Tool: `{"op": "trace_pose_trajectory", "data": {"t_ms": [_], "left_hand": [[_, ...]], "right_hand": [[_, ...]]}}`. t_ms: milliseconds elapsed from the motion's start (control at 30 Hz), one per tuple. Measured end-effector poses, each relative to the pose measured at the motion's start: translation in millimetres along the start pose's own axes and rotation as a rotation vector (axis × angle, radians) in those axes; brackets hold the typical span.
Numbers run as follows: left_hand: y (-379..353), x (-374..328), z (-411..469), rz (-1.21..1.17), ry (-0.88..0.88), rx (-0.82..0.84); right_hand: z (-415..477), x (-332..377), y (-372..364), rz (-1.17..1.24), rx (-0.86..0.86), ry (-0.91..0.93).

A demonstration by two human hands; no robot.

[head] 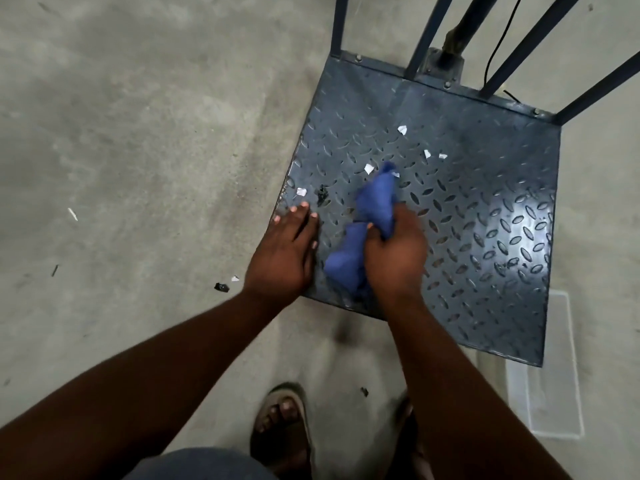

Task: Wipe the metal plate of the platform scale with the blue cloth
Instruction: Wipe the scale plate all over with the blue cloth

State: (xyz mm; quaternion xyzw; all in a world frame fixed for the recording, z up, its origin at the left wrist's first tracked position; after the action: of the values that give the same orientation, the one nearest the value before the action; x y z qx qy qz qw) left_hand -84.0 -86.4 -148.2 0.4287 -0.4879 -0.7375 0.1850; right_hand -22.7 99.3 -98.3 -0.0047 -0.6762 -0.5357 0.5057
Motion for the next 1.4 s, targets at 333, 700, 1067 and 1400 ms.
{"op": "trace_pose_trajectory", "data": {"t_ms": [333, 700, 1067, 1400], "left_hand": [[-4, -6, -3, 0.092, -0.071, 0.007], [-9, -5, 9, 0.211, -0.082, 0.096], [-21, -11, 42, 0.229, -0.073, 0.05], [-21, -16, 42, 0.213, -0.072, 0.052]], "right_hand": [[48, 89, -106, 0.035, 0.437, 0.149], [41, 74, -63, -0.035, 0.329, 0.38], [26, -27, -13, -0.347, 0.436, 0.538], [64, -68, 21, -0.515, 0.351, 0.664]]}}
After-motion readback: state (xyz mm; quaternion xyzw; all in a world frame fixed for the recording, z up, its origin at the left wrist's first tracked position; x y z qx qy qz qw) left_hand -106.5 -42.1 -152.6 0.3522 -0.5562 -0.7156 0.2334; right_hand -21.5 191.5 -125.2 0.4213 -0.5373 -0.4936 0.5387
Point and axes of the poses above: each hand's wrist, its own z-axis towards the middle knuckle, its own y-axis out of the back of the hand, x = y × z, the point moved 8 cm from there along z, towards the middle knuckle, and after that the axes turned 7 degrees about -x, right-handed, at the moved point
